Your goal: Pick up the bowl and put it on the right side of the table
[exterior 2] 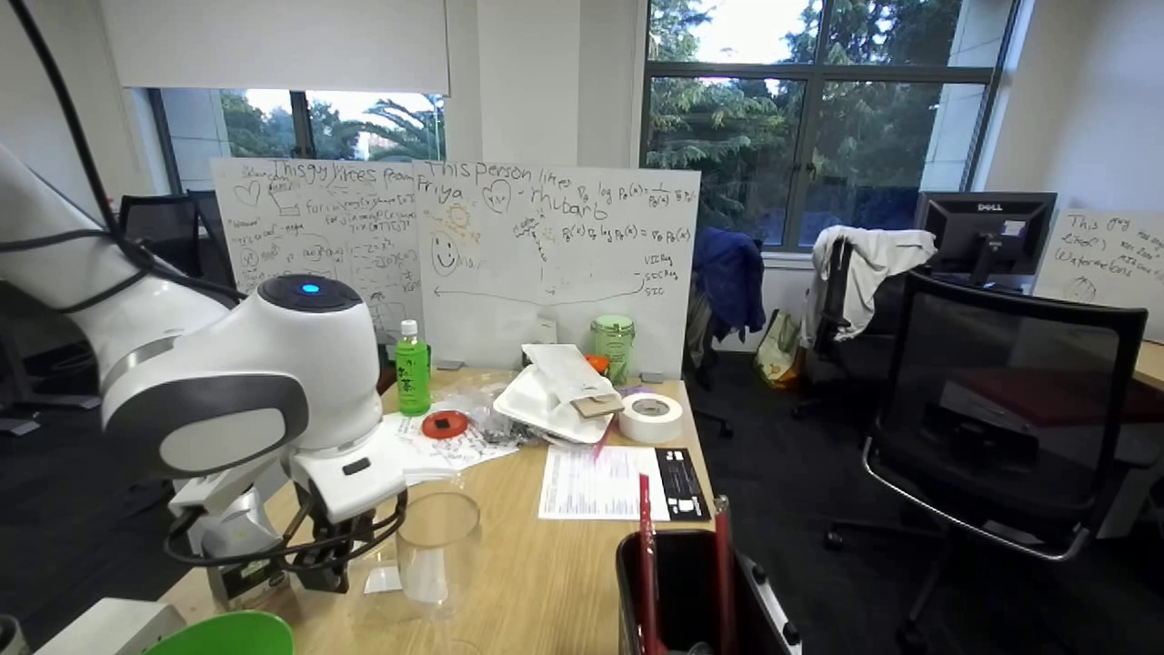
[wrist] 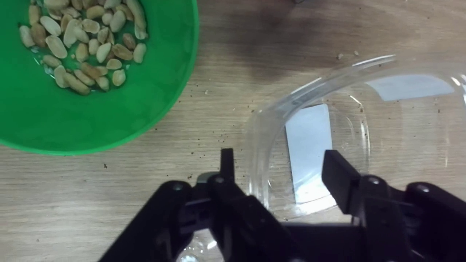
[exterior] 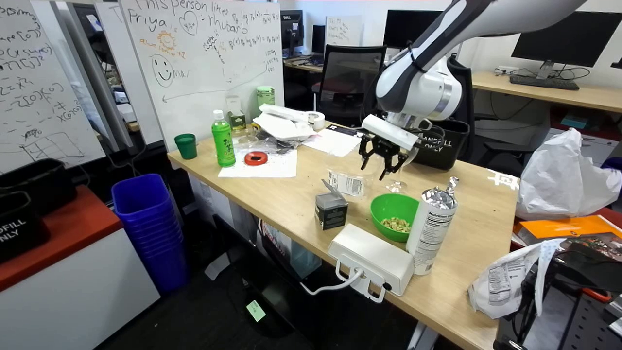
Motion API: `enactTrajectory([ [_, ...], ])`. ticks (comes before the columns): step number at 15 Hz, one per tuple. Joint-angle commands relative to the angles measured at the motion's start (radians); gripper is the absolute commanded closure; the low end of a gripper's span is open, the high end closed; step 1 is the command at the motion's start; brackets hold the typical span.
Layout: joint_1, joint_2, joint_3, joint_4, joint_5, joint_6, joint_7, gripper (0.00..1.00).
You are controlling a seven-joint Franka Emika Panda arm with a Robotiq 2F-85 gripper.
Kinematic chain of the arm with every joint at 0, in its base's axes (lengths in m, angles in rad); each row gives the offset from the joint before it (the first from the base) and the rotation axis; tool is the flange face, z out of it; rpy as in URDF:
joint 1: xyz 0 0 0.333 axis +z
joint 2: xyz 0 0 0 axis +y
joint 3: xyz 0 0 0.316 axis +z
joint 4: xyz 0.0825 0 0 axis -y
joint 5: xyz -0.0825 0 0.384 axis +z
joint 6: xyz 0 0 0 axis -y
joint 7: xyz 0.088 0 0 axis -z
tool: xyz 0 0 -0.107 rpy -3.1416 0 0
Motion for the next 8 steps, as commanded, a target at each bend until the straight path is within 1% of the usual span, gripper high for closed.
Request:
enactTrajectory([
  [1, 0.016, 0.016, -0.017, 0.013, -0.035, 0.015, 0.044, 0.66],
  [2, 0.018, 0.016, -0.019, 0.013, -0.045, 0.015, 0.053, 0.72],
  [3, 0.019, 0.017, -0.021, 0.013, -0.053, 0.011, 0.061, 0.80],
  [4, 0.021, 0.018, -0.023, 0.012, -0.064, 0.009, 0.070, 0.86],
  [5, 0.022, 0.018, -0.024, 0.012, -0.073, 0.008, 0.078, 0.94],
  [6, 0.021, 0.018, -0.023, 0.012, -0.081, 0.005, 0.081, 0.99],
  [8, 0.017, 0.017, -0.018, 0.015, -0.087, -0.003, 0.077, 1.00],
])
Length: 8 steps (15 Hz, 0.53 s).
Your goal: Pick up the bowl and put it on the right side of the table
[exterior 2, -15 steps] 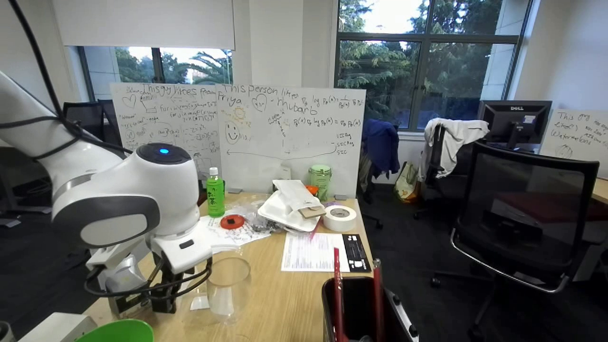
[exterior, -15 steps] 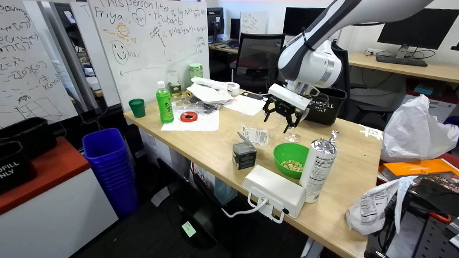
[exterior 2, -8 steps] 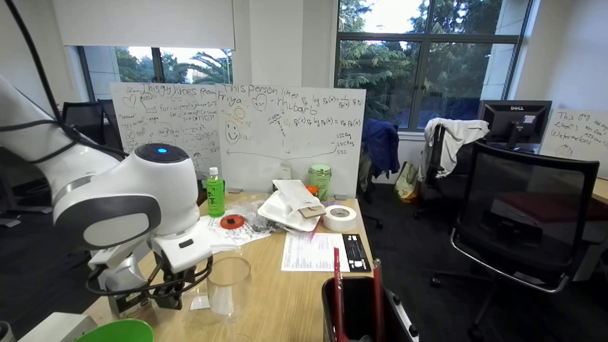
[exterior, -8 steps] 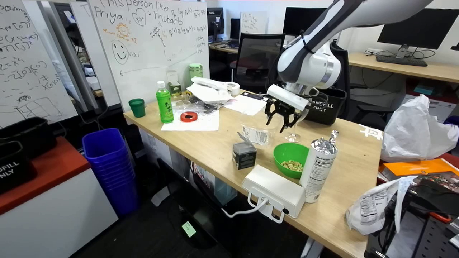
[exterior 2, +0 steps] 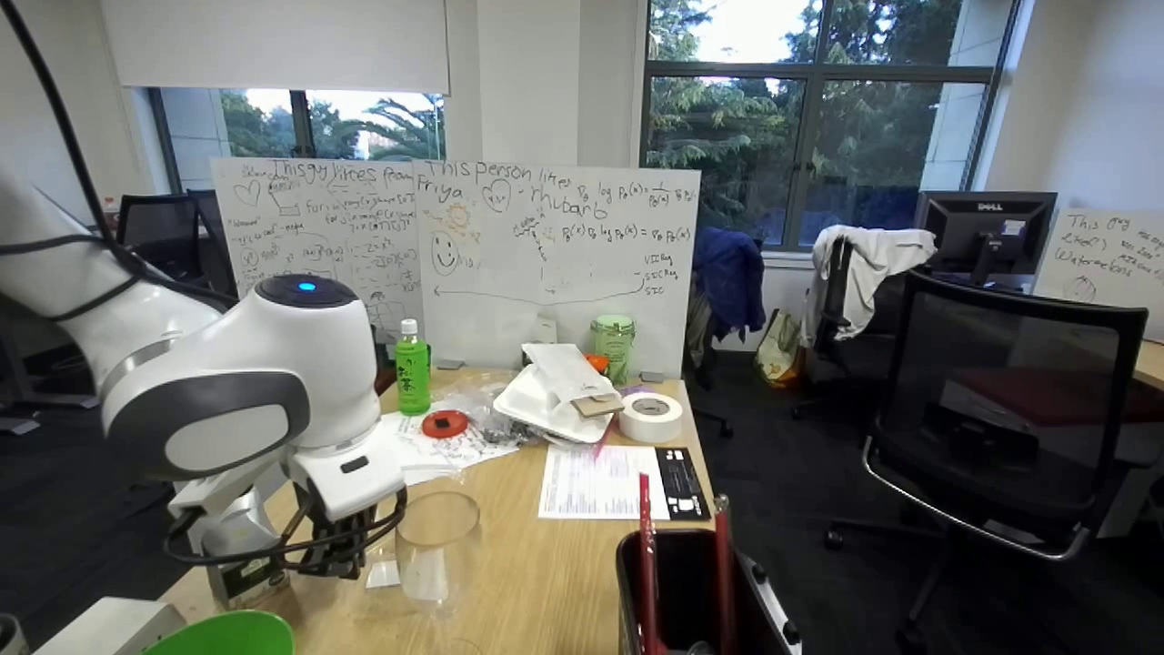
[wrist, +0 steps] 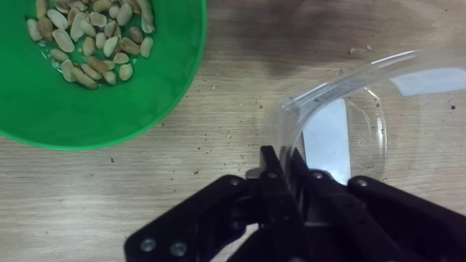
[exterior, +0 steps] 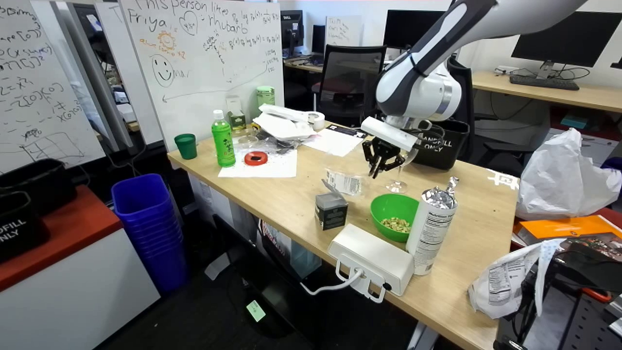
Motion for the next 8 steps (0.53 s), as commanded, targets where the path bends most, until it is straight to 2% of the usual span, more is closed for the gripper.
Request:
enactTrajectory([
  [1, 0.012, 0.010, -0.012, 0.015, -0.025, -0.004, 0.016, 1.00],
  [8, 0.005, -0.034, 0.020, 0.029, -0.036, -0.002, -0.037, 0.98],
])
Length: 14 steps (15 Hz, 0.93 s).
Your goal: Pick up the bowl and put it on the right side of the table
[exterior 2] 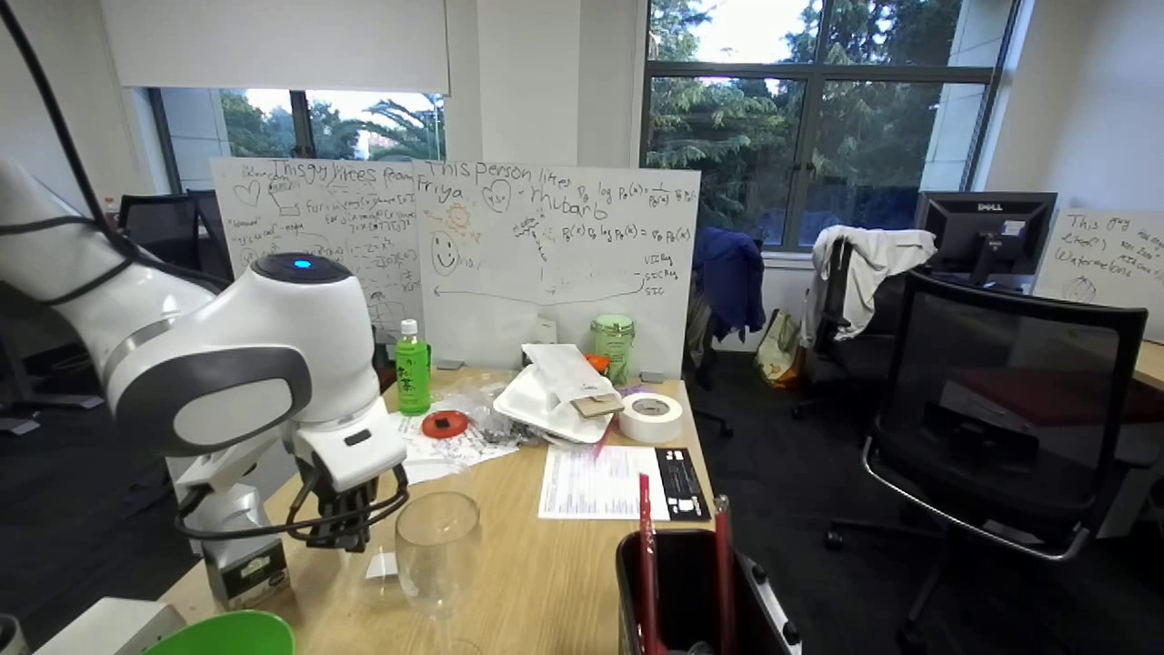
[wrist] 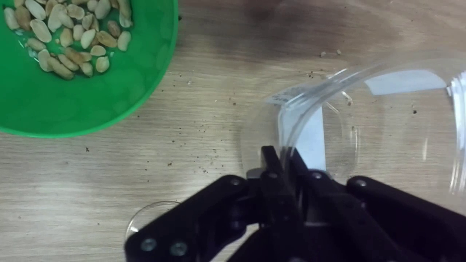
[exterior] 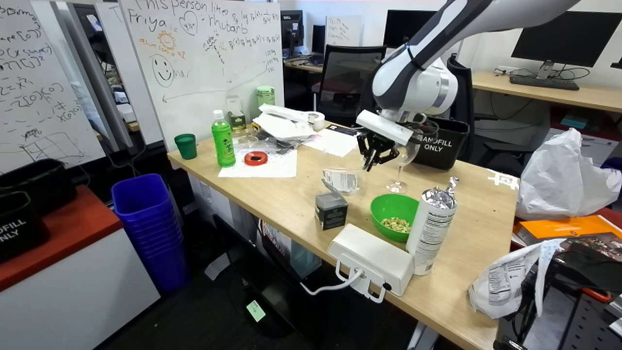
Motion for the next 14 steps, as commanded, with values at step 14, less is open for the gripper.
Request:
enactTrajectory([
  [14, -0.108, -0.331, 0.098, -0.105, 0.248, -0.067, -0.341, 0.98],
])
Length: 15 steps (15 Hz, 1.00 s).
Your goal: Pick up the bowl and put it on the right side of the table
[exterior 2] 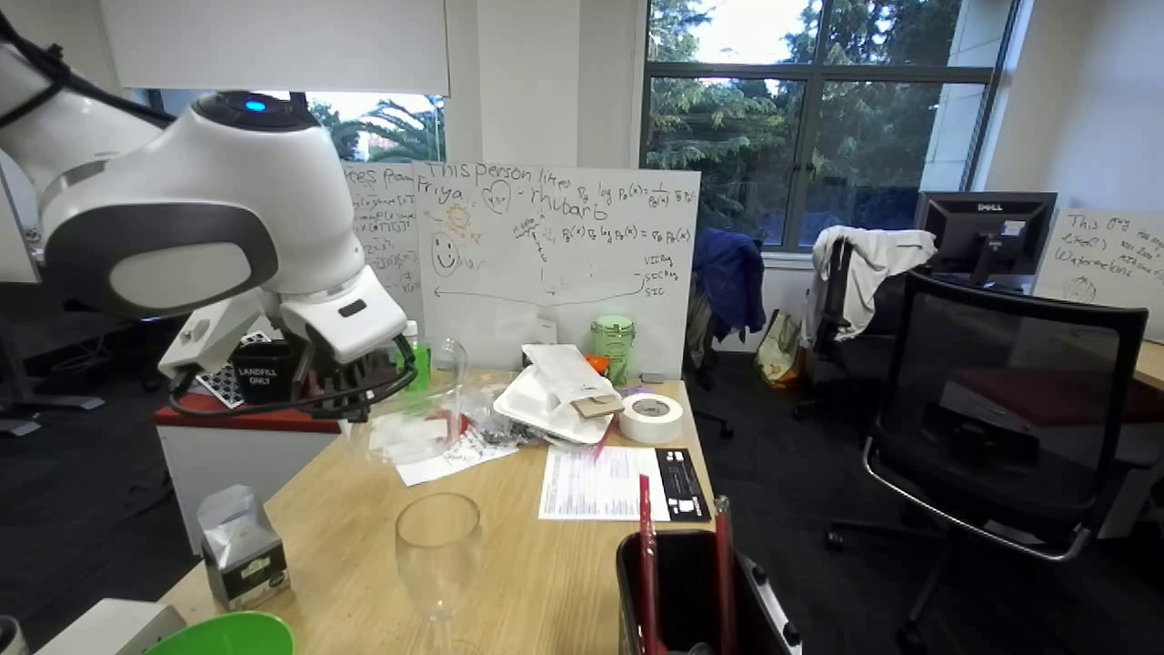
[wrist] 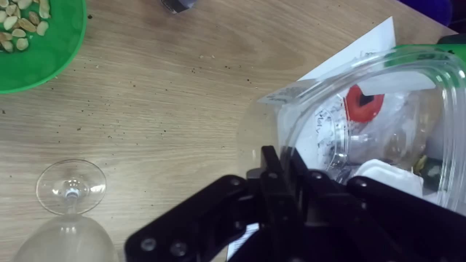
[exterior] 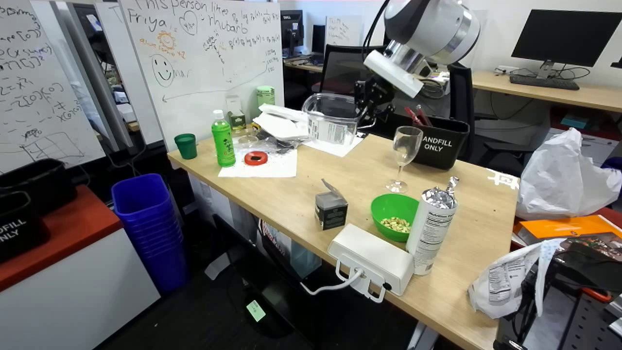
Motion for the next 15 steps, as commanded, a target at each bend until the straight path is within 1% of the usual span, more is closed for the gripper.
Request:
enactTrajectory([
  [1, -0.051, -0.154, 0.015, -0.107, 0.101, -0.077, -0.131, 0.98],
  [3, -0.053, -0.249, -0.017, -0.164, 0.119, -0.118, -0.160, 0.98],
  [5, -0.052, -0.339, -0.053, -0.217, 0.116, -0.133, -0.149, 0.98],
  [6, -0.053, -0.384, -0.074, -0.244, 0.098, -0.138, -0.121, 0.98],
  [7, -0.056, -0.424, -0.095, -0.269, 0.061, -0.141, -0.077, 0.98],
  [9, -0.070, -0.488, -0.123, -0.325, -0.019, -0.108, 0.017, 0.98],
  [10, -0.085, -0.515, -0.131, -0.351, -0.084, -0.091, 0.094, 0.98],
  [12, -0.128, -0.554, -0.138, -0.398, -0.232, -0.063, 0.253, 0.98],
  [14, -0.175, -0.582, -0.142, -0.444, -0.335, -0.040, 0.392, 0.98],
  [15, -0.196, -0.592, -0.146, -0.464, -0.369, -0.050, 0.459, 0.98],
])
